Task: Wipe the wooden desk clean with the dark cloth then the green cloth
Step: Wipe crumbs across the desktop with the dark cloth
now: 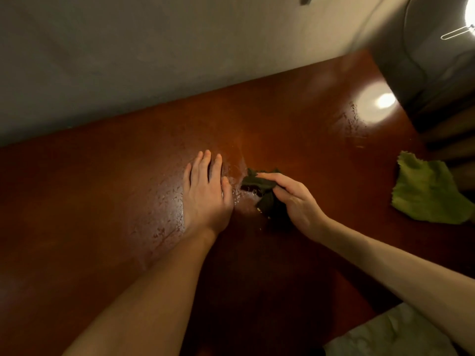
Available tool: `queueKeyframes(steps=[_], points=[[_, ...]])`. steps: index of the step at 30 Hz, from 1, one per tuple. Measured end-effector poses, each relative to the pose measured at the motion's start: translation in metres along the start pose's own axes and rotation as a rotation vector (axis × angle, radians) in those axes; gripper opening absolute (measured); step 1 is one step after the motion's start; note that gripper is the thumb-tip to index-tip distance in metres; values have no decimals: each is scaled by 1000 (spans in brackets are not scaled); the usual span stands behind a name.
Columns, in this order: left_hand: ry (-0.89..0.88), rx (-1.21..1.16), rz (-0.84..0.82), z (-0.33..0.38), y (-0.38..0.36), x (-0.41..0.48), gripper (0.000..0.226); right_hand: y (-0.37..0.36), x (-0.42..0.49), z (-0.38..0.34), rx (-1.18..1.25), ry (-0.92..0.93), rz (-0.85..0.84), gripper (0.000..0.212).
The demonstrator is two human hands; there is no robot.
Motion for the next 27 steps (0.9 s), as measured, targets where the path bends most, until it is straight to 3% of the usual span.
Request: queueKeyframes(steps=[2, 6, 15, 19, 24, 27], points=[[-3, 4, 5, 0, 1, 0, 57, 2, 8, -6, -95, 23, 8, 42], [-4, 11, 3, 1, 0, 0, 57, -17, 20, -25, -697, 138, -102, 46], [3, 6, 2, -2, -1, 1, 55, -42, -7, -4, -781, 161, -192, 49], [-1, 18, 4, -2, -1, 2, 56, -50, -22, 0, -690, 134, -216, 42], [-6, 29, 0, -1, -2, 2, 56, -51, -31, -12, -1193, 316, -354, 60], [-14, 41, 1, -2, -2, 1, 56, -56, -31, -1, -1266, 358, -430, 74]])
Point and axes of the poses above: each hand's wrist, its own x-axis towards the middle knuckle, its own y-axis out of the back of the hand, z = x × y, the point moved 10 cm from there along x, towards the middle knuckle, and after that the axes turned 9 degrees about -z, right-handed, at the moved point
